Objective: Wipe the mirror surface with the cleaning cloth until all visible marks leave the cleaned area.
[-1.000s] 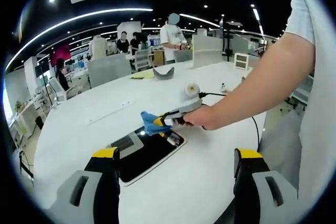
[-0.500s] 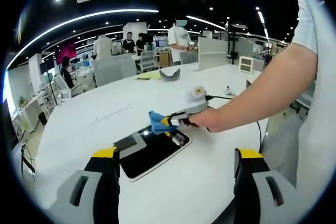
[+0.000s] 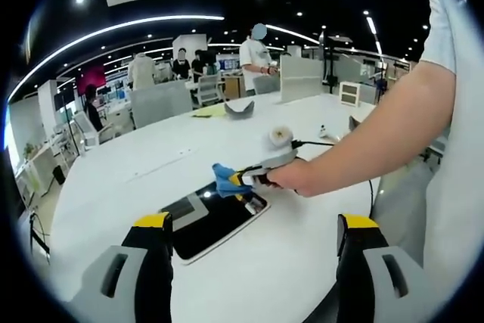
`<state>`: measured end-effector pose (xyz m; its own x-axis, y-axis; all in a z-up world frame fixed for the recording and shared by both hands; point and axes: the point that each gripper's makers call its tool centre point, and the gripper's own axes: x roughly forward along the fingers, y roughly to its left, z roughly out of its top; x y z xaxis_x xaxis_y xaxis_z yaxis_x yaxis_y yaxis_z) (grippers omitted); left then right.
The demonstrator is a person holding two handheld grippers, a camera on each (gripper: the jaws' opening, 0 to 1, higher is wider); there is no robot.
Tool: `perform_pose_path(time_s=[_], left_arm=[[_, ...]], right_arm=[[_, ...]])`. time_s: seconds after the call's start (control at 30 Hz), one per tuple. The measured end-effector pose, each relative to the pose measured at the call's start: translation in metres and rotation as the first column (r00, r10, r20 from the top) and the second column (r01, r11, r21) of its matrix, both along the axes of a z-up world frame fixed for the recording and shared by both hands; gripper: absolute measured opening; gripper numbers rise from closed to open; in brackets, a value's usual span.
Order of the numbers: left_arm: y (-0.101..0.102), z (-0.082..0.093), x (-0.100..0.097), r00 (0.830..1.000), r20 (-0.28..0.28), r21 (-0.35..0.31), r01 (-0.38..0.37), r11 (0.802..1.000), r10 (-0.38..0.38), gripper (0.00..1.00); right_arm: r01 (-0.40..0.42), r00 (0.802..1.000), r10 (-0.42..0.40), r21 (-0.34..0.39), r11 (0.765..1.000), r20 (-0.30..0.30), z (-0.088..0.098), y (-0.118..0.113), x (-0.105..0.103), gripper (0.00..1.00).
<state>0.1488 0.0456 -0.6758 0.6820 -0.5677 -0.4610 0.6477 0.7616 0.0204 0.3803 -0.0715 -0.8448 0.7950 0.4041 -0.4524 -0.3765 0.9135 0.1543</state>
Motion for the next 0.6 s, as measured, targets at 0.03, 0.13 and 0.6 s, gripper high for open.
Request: perform_pose_path(time_s=[0.03, 0.13, 0.6], left_arm=[[0.0014, 0.0, -0.0003, 1.0, 0.001, 0.0, -0.003, 1.0, 0.003, 0.9], [0.0027, -0.0003, -0.0019, 1.0, 0.003, 0.004, -0.003, 1.0, 0.003, 0.9], [0.0084, -0.0018, -0.005, 1.0, 0.012, 0.027, -0.006, 1.0, 0.006, 0.89]], right_arm=[[0.007, 1.0, -0.007, -0.005, 1.0, 0.001, -0.0004, -0.0004, -0.0003, 0.02], [0.027, 1.0, -0.027, 0.002, 1.0, -0.001, -0.0001, -0.0014, -0.0014, 0.02], [0.098, 0.995, -0.098, 0.032, 0.995, -0.025, 0.0007, 0.0022, -0.0057, 0.02]])
